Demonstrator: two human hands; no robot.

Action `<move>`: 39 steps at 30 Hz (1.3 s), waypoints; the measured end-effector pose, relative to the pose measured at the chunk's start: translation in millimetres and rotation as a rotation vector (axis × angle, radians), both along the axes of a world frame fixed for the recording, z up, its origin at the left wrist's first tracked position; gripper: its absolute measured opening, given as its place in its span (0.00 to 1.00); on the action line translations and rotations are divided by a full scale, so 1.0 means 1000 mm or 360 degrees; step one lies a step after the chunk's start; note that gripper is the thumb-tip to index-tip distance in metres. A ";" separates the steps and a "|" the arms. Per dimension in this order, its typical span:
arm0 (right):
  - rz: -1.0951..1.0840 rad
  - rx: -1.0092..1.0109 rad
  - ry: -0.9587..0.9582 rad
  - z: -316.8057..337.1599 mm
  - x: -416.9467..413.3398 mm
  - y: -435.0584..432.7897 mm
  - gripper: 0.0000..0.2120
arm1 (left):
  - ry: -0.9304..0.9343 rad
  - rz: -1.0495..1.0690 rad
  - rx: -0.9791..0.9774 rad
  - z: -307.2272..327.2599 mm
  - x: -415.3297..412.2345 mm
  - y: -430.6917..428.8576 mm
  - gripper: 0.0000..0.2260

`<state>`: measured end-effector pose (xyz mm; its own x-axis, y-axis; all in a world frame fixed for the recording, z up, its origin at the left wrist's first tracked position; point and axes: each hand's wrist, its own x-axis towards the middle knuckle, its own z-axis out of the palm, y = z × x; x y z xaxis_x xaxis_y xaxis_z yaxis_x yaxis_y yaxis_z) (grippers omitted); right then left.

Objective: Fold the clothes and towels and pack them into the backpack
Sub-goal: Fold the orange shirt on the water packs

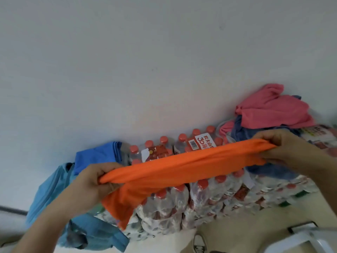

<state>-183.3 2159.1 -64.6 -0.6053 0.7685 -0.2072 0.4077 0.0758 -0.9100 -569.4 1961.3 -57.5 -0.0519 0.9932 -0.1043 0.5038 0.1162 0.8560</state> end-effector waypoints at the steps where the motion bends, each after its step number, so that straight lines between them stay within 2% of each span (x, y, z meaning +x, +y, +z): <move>1: -0.0109 -0.0064 0.0152 0.005 0.005 -0.004 0.17 | -0.0087 0.0018 0.0039 0.010 -0.002 -0.003 0.04; 3: -0.0279 -0.0144 0.0447 0.018 0.010 -0.014 0.23 | -0.0282 0.0029 0.0116 0.023 -0.009 -0.009 0.21; 5: -0.0390 -0.0224 0.0683 0.035 0.007 -0.023 0.14 | -0.0505 0.0092 0.0152 0.031 -0.011 -0.012 0.29; 6: -0.0420 -0.0256 0.0735 0.045 0.002 -0.027 0.12 | -0.0563 0.0075 0.0157 0.033 -0.012 -0.011 0.29; 9: -0.0510 -0.0190 0.0629 0.050 -0.010 -0.023 0.24 | -0.0524 0.0095 0.0081 0.021 -0.016 0.001 0.28; 10: -0.0582 -0.0178 0.0541 0.044 -0.016 -0.017 0.19 | -0.0501 0.0144 -0.0001 0.011 -0.018 0.007 0.27; 11: -0.0623 -0.0200 0.0487 0.035 -0.023 -0.008 0.10 | -0.0470 0.0215 -0.0085 -0.002 -0.019 0.014 0.24; 12: -0.0687 -0.0192 0.0408 0.023 -0.034 0.001 0.03 | -0.0419 0.0280 -0.0173 -0.017 -0.019 0.023 0.21; 15: -0.0807 -0.0178 0.0118 -0.032 -0.064 0.037 0.04 | -0.0063 0.0504 -0.0286 -0.070 -0.013 0.054 0.06; 16: -0.0832 -0.0173 0.0038 -0.051 -0.074 0.048 0.05 | 0.0105 0.0577 -0.0275 -0.084 -0.011 0.064 0.04; 18: -0.0891 -0.0131 -0.0077 -0.084 -0.088 0.068 0.11 | 0.0406 0.0711 -0.0250 -0.106 -0.006 0.080 0.10; 21: -0.0934 0.0012 -0.0222 -0.112 -0.099 0.088 0.16 | 0.0618 0.0939 -0.0172 -0.118 -0.005 0.097 0.02; 24: -0.0932 0.0097 -0.0300 -0.121 -0.105 0.103 0.18 | 0.0792 0.1046 -0.0101 -0.120 -0.007 0.112 0.05; 27: -0.0907 0.0161 -0.0396 -0.125 -0.109 0.115 0.17 | 0.1196 0.1000 -0.0216 -0.115 -0.010 0.125 0.07; 29: -0.0854 0.0247 -0.0492 -0.125 -0.111 0.118 0.15 | 0.1467 0.0983 -0.0178 -0.113 -0.010 0.129 0.07; 32: -0.0789 0.0546 -0.0599 -0.128 -0.112 0.119 0.10 | 0.1717 0.0954 0.0108 -0.119 -0.009 0.129 0.11; 34: -0.0748 0.0851 -0.0674 -0.129 -0.112 0.116 0.08 | 0.1734 0.0714 0.0381 -0.125 -0.006 0.129 0.10; 35: -0.0716 0.0972 -0.0701 -0.129 -0.112 0.114 0.12 | 0.1717 0.0524 0.0431 -0.129 -0.002 0.129 0.12; 37: -0.0610 0.1075 -0.0738 -0.132 -0.113 0.113 0.15 | 0.1681 0.0259 0.0246 -0.141 0.003 0.128 0.16; 39: -0.0484 0.0956 -0.0862 -0.137 -0.113 0.115 0.14 | 0.1645 0.0248 -0.0070 -0.152 0.004 0.129 0.21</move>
